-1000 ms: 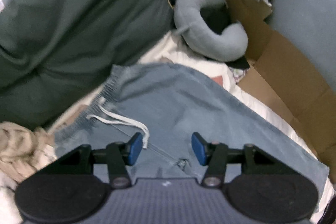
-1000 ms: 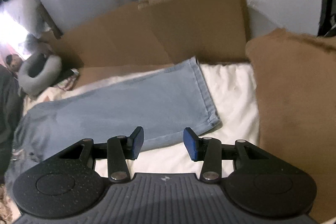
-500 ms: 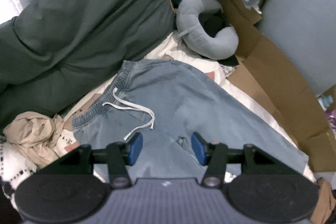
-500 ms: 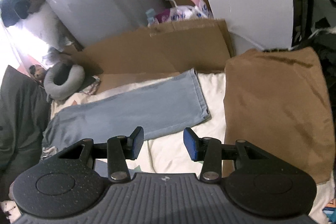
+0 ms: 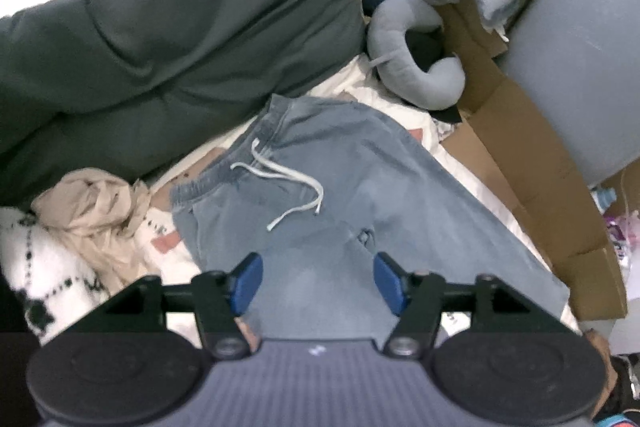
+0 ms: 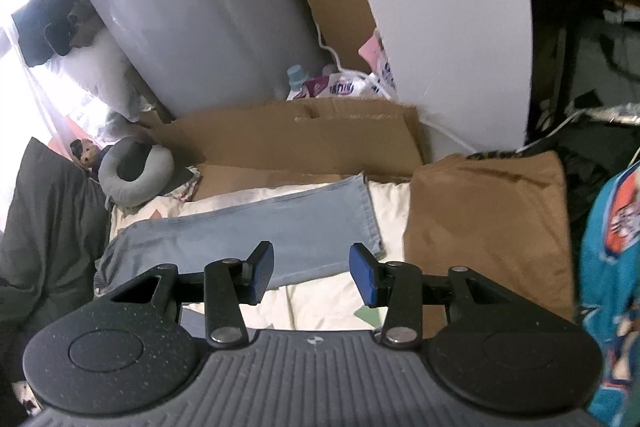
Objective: Fold clothes
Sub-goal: 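Open the right gripper and raise both grippers away from the jeans, then move the right gripper to the folded jeans leg hem and grasp it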
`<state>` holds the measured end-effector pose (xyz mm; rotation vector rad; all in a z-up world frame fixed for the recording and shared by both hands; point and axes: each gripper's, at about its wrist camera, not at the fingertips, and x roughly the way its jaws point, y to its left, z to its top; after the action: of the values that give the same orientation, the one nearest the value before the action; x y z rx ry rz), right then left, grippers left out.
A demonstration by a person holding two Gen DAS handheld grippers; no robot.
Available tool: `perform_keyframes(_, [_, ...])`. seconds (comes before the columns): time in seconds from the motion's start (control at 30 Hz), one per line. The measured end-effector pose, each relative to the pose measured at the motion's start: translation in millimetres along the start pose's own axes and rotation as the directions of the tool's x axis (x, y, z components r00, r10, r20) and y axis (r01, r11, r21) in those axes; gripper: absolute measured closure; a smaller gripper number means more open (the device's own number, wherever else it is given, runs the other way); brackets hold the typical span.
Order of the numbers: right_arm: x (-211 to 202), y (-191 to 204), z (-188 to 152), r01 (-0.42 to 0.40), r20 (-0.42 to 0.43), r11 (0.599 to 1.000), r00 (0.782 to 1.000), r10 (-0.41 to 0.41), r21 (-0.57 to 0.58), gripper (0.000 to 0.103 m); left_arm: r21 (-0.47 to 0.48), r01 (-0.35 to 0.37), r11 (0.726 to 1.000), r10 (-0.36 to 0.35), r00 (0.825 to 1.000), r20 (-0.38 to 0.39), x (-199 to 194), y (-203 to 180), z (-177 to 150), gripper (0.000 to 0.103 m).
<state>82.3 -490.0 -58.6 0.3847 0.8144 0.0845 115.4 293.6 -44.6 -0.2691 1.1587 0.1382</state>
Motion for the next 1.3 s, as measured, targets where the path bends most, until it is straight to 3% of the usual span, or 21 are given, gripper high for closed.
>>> perform_keyframes(0.2, [-41, 3, 17, 0.002, 0.018, 0.999, 1.0, -0.001, -0.042, 0.049, 0.01, 0.007, 1.0, -0.007, 1.0, -0.012, -14, 15, -11, 0.039])
perform_keyframes(0.4, [-38, -4, 11, -0.02, -0.006, 0.998, 1.0, 0.02, -0.051, 0.049, -0.009, -0.001, 1.0, 0.002, 1.0, 0.009, -15, 21, -16, 0.038])
perform_keyframes(0.63, [3, -20, -48, -0.018, -0.076, 0.999, 0.997, 0.015, -0.039, 0.049, 0.014, 0.023, 1.0, -0.023, 1.0, -0.012, 12, 28, -31, 0.037])
perform_keyframes(0.83, [40, -26, -103, -0.04, -0.148, 0.998, 0.989, 0.031, -0.056, 0.049, 0.118, 0.071, 0.99, -0.072, 0.997, 0.009, 39, 38, -45, 0.037])
perform_keyframes(1.1, [97, -59, -182, 0.026, -0.212, 0.999, 0.977, -0.016, 0.041, 0.049, 0.109, 0.117, 0.987, -0.115, 0.993, -0.03, 85, 62, -77, 0.037])
perform_keyframes(1.3, [134, -87, -237, 0.015, -0.267, 0.976, 0.963, 0.044, 0.215, 0.049, 0.108, 0.126, 0.986, -0.12, 0.991, -0.067, 118, 72, -99, 0.037])
